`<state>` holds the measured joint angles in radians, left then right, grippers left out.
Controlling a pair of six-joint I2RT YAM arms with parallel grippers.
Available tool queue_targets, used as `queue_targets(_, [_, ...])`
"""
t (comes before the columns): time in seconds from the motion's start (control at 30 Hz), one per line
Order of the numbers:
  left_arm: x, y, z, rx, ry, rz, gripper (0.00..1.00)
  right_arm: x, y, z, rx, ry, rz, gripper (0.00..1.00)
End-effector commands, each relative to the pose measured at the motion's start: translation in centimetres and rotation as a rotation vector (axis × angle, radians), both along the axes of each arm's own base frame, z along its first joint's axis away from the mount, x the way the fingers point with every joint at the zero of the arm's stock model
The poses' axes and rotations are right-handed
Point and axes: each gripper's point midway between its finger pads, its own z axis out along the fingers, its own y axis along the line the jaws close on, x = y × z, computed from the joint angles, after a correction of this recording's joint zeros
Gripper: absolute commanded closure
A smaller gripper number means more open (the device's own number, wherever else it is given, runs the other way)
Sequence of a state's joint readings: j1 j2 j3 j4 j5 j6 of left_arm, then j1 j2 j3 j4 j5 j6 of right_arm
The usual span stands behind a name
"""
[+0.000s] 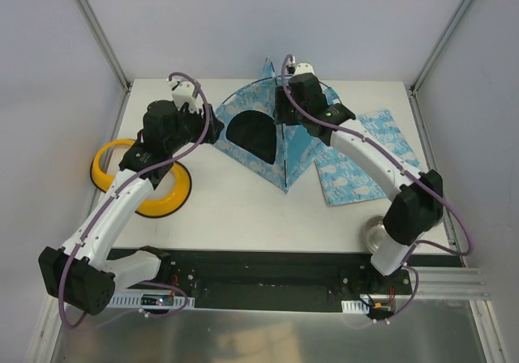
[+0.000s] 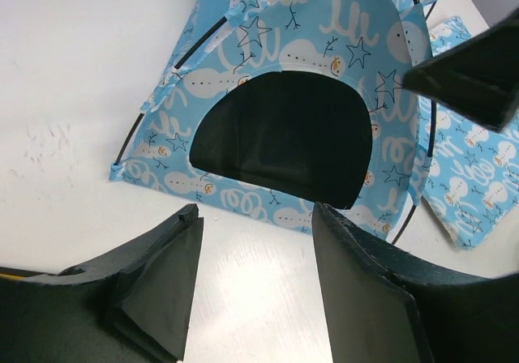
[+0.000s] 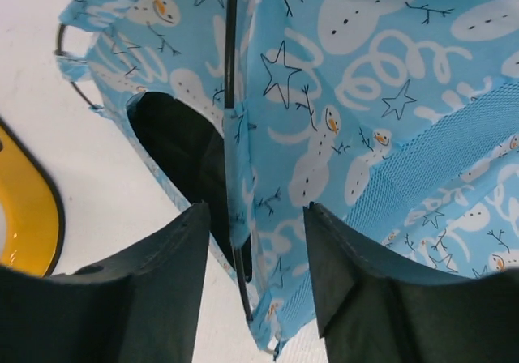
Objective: Set up the pet tent
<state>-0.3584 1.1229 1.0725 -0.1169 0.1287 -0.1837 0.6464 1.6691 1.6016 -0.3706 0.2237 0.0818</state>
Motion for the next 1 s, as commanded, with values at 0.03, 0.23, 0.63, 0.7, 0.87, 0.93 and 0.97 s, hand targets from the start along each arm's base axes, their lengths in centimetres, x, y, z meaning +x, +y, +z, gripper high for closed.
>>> queue_targets(0.03, [-0.7, 0.4, 0.8, -0.025, -0.009, 0.012, 0.42, 2.0, 0.1, -0.2, -0.079, -0.025, -0.002, 0.68])
queue_targets(0.23, [-0.7, 0.5, 0.6, 0.006, -0.007, 0.003, 0.41, 1.6, 0.6, 2.3, -0.089, -0.104, 0.091, 1.0])
queue_targets(0.63, [1.3, 1.9, 0.1, 0.137, -0.029, 0.045, 0.39, -1.2, 2.5, 3.7, -0.068, -0.209, 0.393, 1.0])
queue_targets(0.7, [2.0, 2.5, -0.4, 0.153, -0.015, 0.075, 0.39, -1.0, 2.7, 3.3, -0.078, -0.216, 0.42, 1.0])
queue_targets(0.87, [3.3, 2.5, -2.4, 0.18, 0.033, 0.07, 0.4, -0.3, 2.9, 1.9, -0.11, -0.211, 0.466, 1.0])
queue_targets(0.93, [3.9, 2.5, -3.2, 0.193, 0.044, 0.074, 0.4, -0.1, 2.8, 1.7, -0.119, -0.213, 0.485, 1.0])
queue_targets(0.97, [4.3, 2.7, -3.4, 0.195, 0.051, 0.083, 0.4, 0.0, 2.8, 1.5, -0.121, -0.212, 0.49, 1.0])
